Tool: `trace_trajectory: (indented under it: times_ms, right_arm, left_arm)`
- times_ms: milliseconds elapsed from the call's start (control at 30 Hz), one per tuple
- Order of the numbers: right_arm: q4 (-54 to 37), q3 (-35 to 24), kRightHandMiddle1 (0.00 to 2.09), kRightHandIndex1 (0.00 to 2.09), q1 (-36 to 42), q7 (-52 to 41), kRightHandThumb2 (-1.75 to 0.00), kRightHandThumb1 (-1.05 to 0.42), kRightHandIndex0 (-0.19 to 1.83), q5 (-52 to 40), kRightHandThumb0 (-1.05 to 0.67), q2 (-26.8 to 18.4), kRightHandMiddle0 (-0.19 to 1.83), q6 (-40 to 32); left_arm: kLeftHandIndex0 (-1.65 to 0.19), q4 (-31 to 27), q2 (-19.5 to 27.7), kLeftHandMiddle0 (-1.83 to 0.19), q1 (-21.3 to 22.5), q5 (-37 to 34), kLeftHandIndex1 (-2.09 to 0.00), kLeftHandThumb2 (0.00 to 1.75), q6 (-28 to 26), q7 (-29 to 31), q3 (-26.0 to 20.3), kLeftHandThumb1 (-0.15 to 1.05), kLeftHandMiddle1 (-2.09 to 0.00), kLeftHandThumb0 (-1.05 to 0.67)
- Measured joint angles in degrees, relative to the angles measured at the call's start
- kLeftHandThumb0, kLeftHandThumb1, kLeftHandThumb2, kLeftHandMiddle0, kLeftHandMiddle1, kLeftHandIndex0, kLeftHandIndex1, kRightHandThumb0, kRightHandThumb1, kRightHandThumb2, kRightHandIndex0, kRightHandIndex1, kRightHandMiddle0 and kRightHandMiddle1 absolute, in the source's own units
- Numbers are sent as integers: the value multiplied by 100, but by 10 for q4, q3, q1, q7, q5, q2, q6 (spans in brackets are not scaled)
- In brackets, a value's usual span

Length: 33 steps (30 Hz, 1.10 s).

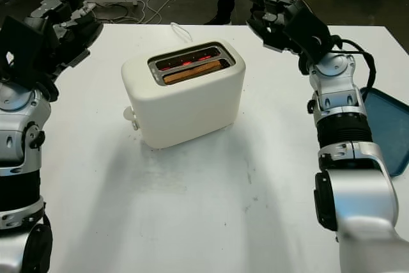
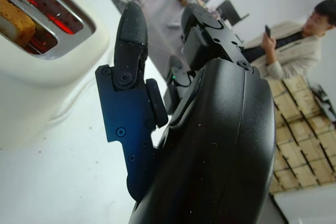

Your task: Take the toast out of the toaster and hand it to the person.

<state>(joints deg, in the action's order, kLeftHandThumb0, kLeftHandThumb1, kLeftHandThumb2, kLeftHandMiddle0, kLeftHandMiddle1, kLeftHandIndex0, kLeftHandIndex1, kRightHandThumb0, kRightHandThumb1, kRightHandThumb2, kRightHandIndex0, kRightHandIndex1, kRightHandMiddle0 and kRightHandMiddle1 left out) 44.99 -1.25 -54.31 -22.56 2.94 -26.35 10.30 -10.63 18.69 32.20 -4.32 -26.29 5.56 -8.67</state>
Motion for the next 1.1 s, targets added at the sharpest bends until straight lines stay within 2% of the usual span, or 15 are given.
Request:
trace_trajectory:
  times_ms: [267, 433, 700, 833, 1100]
  right_arm:
    - [4, 2, 2, 4, 0, 8, -38, -92, 40, 9, -62, 0, 44, 10]
    - [3, 4, 0, 2, 1, 7, -37, -92, 38, 11, -62, 0, 40, 10]
    - [-1, 3, 0, 2, 6, 7, -37, -92, 38, 9, -62, 1, 41, 10]
    - [-16, -4, 0, 6, 13, 0, -34, -92, 46, -4, -62, 5, 39, 10]
    - [-49, -7, 0, 0, 27, -2, -34, -92, 35, -18, -65, 10, 38, 3]
  left_arm:
    - [-34, -15, 0, 0, 0, 13, -13, 14, -12, -1, 17, 92, -92, -57]
    - [-32, -24, 0, 0, -7, 25, -13, 15, -20, -1, 24, 92, -86, -57]
    - [-31, -25, 0, 0, -8, 25, -14, 16, -27, -1, 24, 92, -83, -58]
    - [-31, -25, 0, 0, -8, 25, -15, 15, -28, -1, 24, 92, -85, -59]
    - [-31, -30, 0, 0, -8, 26, -18, 14, -28, -1, 27, 92, -88, -59]
